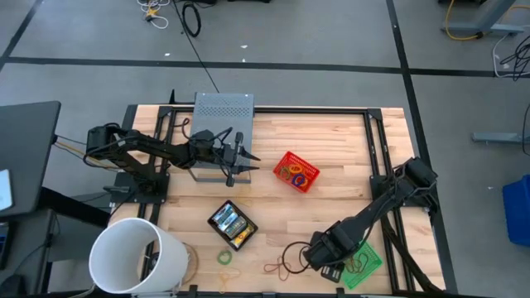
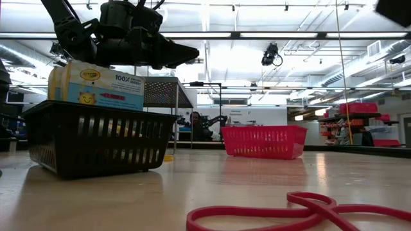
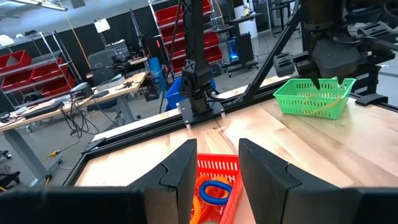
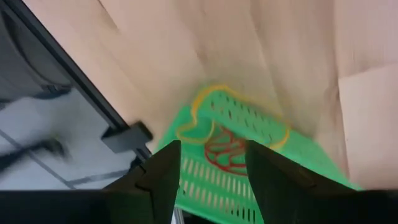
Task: Pick & Place Office Desk Supplies
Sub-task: Put the middle yellow rubber band into the green basket
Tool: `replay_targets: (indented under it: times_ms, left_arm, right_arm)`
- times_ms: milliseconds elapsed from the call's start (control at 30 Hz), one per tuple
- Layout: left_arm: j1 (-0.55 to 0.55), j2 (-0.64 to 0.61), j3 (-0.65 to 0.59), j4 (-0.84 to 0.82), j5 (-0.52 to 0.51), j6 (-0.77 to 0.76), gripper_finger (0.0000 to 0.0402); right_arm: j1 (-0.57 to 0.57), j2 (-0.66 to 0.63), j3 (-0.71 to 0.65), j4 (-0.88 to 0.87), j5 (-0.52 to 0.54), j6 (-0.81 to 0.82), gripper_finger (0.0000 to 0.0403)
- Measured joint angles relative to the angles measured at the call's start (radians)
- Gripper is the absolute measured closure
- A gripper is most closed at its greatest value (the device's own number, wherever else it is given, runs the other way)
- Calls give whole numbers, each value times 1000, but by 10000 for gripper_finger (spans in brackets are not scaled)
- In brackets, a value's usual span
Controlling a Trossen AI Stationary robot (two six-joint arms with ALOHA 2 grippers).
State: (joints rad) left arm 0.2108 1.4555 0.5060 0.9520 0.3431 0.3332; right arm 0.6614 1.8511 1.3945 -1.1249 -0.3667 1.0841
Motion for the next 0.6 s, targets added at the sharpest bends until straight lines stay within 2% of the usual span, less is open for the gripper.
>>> replay_targets:
  times_ms: [200, 600]
  left_arm:
    - [0, 0, 0, 1, 0, 0, 274]
    - [0, 0, 0, -1, 0, 0, 274]
  right_arm:
    - [-29, 0, 0, 38, 38, -7, 218]
    - [-55, 0, 0, 119, 46, 4, 218]
